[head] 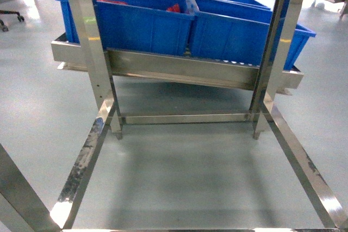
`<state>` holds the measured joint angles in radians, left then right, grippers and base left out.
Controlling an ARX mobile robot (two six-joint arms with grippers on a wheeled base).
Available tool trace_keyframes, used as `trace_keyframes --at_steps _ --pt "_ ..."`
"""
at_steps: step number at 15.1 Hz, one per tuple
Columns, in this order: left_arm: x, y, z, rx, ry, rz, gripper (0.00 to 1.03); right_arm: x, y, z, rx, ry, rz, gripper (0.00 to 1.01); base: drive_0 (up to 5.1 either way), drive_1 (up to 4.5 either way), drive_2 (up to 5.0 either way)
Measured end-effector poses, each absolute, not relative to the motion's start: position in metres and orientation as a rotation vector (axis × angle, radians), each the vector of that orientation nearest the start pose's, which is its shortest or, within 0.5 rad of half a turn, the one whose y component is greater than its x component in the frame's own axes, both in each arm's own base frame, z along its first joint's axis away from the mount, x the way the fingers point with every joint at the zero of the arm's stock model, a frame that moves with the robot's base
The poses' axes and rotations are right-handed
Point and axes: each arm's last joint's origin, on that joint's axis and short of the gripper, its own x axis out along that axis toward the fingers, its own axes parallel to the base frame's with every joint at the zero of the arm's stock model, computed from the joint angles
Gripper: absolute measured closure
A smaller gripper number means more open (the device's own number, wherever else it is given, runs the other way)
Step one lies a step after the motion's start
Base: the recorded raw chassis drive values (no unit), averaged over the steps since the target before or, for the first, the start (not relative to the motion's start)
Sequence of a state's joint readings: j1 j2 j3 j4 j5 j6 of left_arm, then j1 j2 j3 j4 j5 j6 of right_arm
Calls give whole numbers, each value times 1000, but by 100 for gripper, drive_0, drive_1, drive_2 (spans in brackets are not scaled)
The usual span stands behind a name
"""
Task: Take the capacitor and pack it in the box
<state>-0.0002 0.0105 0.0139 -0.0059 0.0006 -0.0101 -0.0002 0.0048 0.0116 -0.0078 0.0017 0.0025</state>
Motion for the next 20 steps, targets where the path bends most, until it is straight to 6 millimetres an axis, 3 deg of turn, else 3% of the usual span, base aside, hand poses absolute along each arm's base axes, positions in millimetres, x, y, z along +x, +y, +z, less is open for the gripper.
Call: trace_keyframes --at_steps 20 --pt "98 0 167 -10 3 0 59 97 0 167 2 -6 0 3 -486 260 260"
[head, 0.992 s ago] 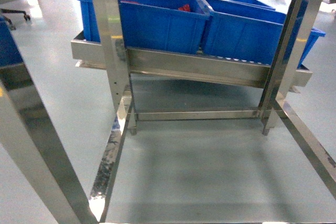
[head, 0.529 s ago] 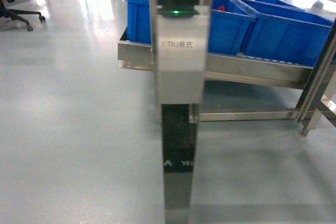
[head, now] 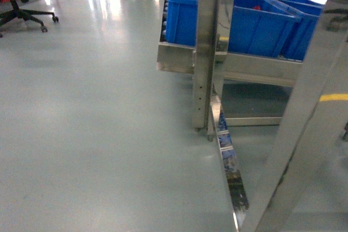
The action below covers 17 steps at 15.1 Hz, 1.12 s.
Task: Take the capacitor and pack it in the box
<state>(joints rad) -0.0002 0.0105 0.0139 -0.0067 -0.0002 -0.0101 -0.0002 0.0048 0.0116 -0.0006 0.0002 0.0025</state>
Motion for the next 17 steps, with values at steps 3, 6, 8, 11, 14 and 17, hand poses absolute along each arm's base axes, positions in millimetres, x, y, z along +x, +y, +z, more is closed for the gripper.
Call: trace_keyframes --at_steps 3,6,8,11,14,17 --pt "98 0 167 -10 3 -1 59 97 0 167 2 -4 0 3 -486 260 260" --pt "98 0 167 -10 1 3 59 97 0 167 2 -5 0 3 -486 260 260" --pt "98 0 167 -10 3 0 59 97 0 167 2 -5 0 3 -494 252 252" --pt "98 0 167 -10 2 0 59 97 0 167 2 -2 1 3 -508 237 237" --pt "98 0 167 -10 3 -1 59 97 0 166 2 0 0 3 -506 239 239" --pt "98 0 167 -10 2 0 59 97 0 167 2 -3 0 3 -500 246 246"
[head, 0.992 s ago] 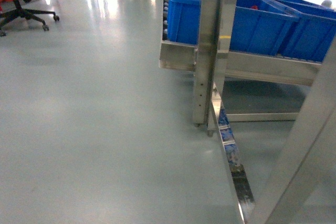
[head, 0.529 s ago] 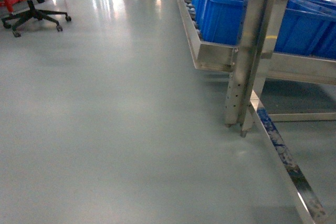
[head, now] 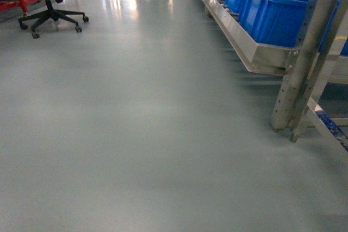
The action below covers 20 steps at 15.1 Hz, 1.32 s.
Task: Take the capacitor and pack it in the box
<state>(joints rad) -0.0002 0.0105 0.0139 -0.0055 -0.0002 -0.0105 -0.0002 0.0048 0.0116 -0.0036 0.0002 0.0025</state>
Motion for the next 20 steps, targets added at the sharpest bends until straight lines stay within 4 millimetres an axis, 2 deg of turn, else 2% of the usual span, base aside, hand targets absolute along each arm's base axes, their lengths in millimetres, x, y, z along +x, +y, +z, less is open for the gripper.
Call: trace_keyframes --at_steps 20 --pt "98 0 167 -10 4 0 59 97 0 167 3 -1 0 3 -497 248 248"
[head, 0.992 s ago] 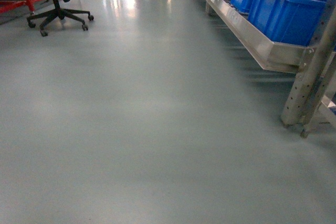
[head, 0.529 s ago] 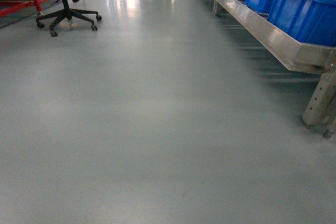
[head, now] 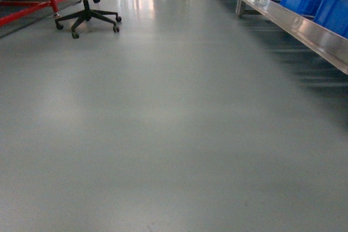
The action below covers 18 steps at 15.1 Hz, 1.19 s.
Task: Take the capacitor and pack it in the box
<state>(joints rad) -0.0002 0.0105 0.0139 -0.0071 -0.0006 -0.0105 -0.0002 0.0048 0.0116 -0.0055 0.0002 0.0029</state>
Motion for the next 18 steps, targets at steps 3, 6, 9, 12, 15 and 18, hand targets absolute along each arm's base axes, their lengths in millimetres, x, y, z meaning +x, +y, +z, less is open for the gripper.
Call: trace_keyframes --at_steps 3,6,9,12,15,18 --pt "98 0 167 -10 2 1 59 97 0 167 2 -7 0 3 -503 242 242" --pt "98 0 167 -10 0 2 59 97 0 167 2 -4 0 3 -495 250 250" --pt "98 0 167 -10 3 0 59 97 0 167 2 -1 0 3 -508 237 237" --pt "98 0 167 -10 5 3 59 97 0 167 2 -4 0 3 -510 236 236" --pt "98 0 167 -10 0 0 59 97 0 166 2 -1 0 3 -512 234 234" --pt "98 0 167 -10 6 0 59 97 0 167 2 -3 2 3 -503 243 243"
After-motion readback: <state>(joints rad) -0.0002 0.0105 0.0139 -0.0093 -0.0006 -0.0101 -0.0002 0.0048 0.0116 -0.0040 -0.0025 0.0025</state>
